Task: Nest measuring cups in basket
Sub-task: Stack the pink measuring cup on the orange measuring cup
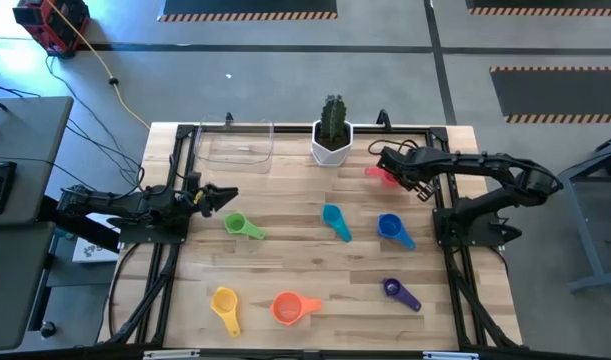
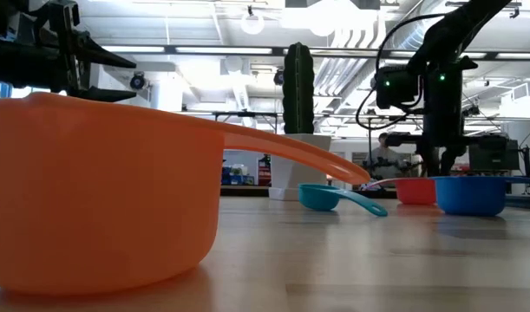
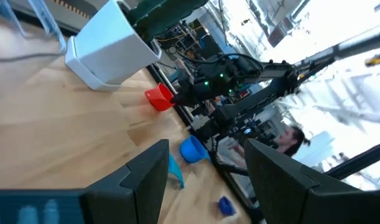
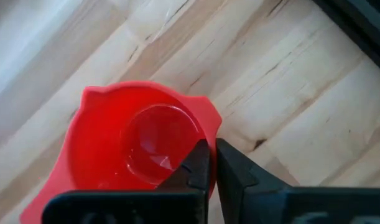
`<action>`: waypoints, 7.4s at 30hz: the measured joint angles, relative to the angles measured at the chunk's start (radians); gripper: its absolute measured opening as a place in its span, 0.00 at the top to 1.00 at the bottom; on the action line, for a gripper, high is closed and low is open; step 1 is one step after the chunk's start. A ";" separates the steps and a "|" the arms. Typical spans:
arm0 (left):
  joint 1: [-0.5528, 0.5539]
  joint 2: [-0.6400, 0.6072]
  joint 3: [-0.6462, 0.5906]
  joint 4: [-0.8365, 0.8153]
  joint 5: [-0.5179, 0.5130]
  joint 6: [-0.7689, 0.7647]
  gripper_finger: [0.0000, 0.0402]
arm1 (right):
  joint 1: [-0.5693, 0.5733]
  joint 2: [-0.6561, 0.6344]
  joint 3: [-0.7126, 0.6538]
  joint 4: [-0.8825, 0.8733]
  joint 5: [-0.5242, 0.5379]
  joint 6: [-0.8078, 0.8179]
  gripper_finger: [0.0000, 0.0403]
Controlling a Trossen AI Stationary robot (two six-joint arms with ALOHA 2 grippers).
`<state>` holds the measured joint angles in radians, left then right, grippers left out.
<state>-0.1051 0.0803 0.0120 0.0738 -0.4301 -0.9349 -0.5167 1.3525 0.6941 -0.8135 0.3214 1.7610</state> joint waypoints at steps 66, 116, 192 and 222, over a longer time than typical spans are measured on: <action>-0.001 0.000 0.000 0.005 0.227 -0.519 0.50 | 0.763 0.179 0.598 0.091 -0.343 -1.513 1.00; -0.033 0.876 0.577 0.188 0.528 0.478 0.50 | 0.613 0.358 0.687 0.326 -0.602 -1.394 0.98; -0.226 1.403 0.826 -0.041 0.505 1.657 0.50 | 0.633 0.518 0.685 0.333 -0.682 -0.905 0.98; -0.198 1.403 0.826 -0.076 0.527 1.620 0.70 | 0.631 0.518 0.685 0.422 -0.691 -0.904 0.98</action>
<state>-0.3027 1.4834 0.8383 -0.0017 0.0964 0.6846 0.1146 1.8706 1.3788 -0.3916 -0.3698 0.8573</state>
